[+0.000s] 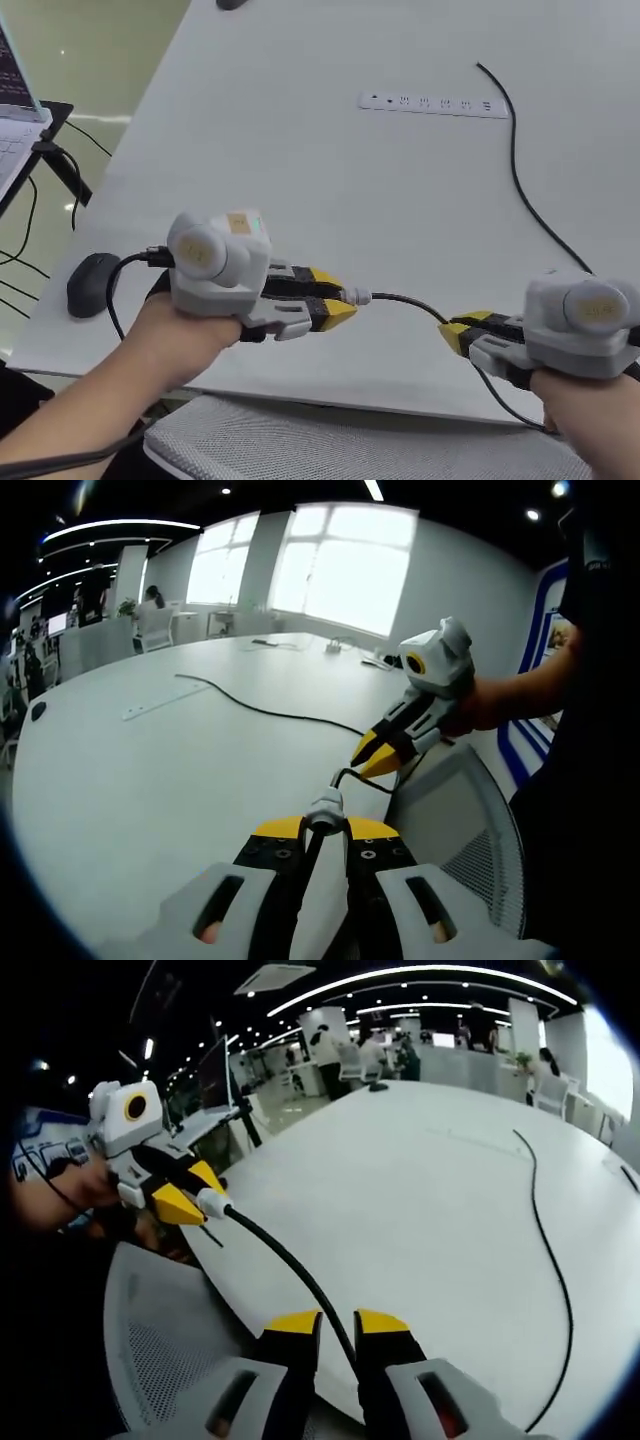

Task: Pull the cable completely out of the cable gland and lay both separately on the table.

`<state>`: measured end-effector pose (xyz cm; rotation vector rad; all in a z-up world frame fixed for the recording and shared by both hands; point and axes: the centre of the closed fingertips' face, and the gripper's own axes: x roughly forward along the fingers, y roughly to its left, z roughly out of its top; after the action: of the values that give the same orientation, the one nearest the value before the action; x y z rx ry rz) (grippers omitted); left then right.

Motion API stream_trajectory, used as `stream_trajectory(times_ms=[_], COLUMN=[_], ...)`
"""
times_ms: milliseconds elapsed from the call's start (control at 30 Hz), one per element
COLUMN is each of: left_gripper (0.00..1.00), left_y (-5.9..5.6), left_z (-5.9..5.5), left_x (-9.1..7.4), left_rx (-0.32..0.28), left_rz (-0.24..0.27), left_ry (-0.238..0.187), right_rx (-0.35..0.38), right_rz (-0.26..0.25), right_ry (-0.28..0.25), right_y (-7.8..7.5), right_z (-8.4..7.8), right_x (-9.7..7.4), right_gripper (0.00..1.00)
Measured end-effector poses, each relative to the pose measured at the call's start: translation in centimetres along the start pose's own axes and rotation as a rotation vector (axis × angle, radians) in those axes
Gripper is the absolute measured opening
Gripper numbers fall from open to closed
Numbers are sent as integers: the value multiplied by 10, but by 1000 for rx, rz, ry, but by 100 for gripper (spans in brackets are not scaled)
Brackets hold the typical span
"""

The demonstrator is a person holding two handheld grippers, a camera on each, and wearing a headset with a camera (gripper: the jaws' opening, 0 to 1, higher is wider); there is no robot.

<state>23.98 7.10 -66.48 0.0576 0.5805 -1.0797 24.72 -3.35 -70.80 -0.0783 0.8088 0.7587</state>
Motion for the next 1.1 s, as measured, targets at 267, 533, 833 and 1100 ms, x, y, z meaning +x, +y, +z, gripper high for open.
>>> stream_trajectory(times_ms=[267,533,833,1100], left_gripper=[15,15,15,15], left_y=[0,0,-4,-7], left_z=[1,-1,-3,-5], left_x=[-1,-3,-2,1], left_rx=[-2,7,13,24], left_rz=[-3,-10,-29,-46], left_ry=[-3,5,18,30], right_rx=[-205,-406,-577,-638], right_rz=[45,95,135,139], right_ry=[-47,-34,0,13], right_y=[26,54,76,78], right_z=[35,50,48,48], right_x=[-5,11,21,23], right_gripper=[21,23,17,9])
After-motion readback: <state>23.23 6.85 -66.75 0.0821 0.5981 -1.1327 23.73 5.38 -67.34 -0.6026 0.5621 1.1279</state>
